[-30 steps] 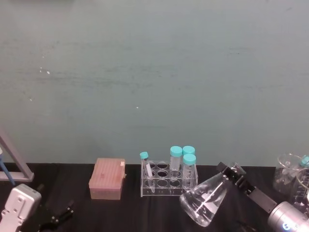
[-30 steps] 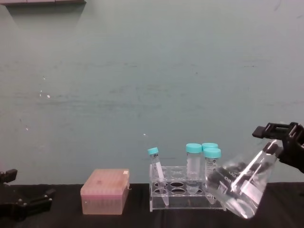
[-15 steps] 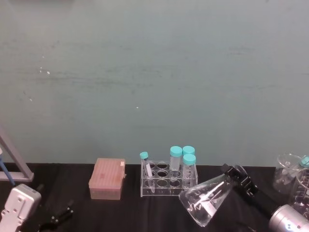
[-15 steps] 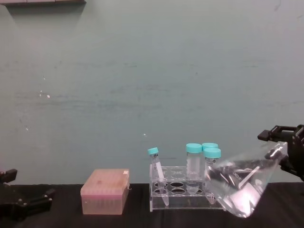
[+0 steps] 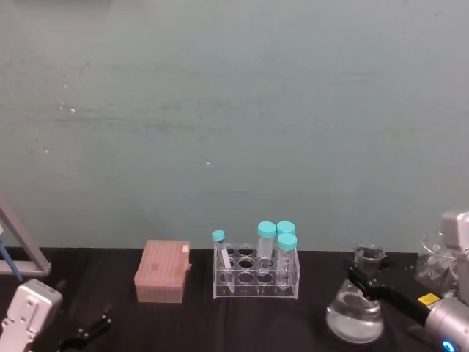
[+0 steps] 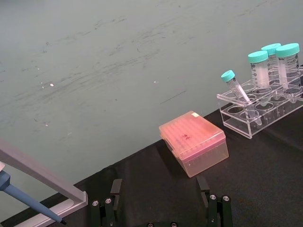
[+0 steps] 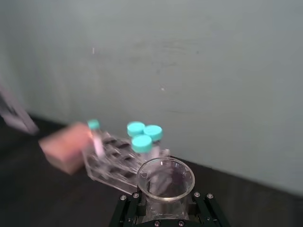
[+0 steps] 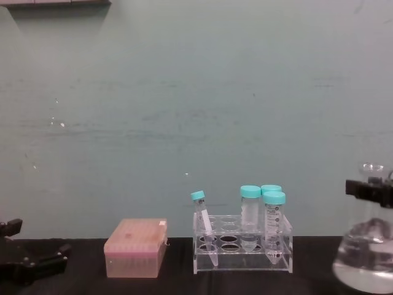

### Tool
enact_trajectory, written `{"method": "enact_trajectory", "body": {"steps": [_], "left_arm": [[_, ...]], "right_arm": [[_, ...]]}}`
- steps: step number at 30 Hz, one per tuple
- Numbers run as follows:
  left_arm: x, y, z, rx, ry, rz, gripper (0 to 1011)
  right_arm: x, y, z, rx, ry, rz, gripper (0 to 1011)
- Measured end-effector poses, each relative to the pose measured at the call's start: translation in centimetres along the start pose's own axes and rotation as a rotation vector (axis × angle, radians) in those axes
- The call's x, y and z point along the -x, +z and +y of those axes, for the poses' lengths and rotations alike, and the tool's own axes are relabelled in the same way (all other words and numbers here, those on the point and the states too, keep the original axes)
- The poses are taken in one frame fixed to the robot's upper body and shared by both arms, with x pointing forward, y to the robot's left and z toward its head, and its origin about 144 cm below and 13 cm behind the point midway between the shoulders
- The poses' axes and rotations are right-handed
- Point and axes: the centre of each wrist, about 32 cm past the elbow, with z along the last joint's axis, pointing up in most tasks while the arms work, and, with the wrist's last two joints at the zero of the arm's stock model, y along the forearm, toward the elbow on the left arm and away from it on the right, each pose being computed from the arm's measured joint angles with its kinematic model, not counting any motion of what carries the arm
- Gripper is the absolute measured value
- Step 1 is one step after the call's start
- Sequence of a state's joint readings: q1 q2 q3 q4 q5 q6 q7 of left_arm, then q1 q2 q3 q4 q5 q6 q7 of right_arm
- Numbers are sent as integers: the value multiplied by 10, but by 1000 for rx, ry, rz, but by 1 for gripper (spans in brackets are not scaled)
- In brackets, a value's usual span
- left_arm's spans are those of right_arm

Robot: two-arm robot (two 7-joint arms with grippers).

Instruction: Pick up the beaker with the right gripper, shake it three times, and then put it down.

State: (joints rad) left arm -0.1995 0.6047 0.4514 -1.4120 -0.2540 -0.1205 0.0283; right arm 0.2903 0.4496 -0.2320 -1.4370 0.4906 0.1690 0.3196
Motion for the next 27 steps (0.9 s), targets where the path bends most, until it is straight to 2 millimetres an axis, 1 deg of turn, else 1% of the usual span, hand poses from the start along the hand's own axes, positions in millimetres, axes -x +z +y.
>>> {"method": "enact_trajectory", "body": {"steps": [1,2,4,5,6,9,12,15,21,27], "left_arm": [[0,0,0,0,0,0,1000],[0,0,0,0,0,0,1000],[0,0,0,0,0,0,1000],[0,0,0,0,0,0,1000],[0,0,0,0,0,0,1000],[0,0,0,0,0,0,1000],[0,0,0,0,0,0,1000],[0,0,0,0,0,0,1000],[0,0,0,0,0,0,1000],[0,0,0,0,0,0,1000]], "right_arm": [[0,1,0,6,-2,-56,450],[-1,3,-1,15,-6,-172,450],[-2,4,-2,24,-9,-276,450],[-2,5,-3,30,-13,-367,450],[-2,5,-3,30,-13,-367,450],[-1,6,-4,37,-26,-559,450],[0,4,-5,39,-37,-669,450],[0,3,-5,37,-44,-750,450],[1,1,-4,37,-35,-848,450],[0,0,-4,38,-31,-885,450]]}}
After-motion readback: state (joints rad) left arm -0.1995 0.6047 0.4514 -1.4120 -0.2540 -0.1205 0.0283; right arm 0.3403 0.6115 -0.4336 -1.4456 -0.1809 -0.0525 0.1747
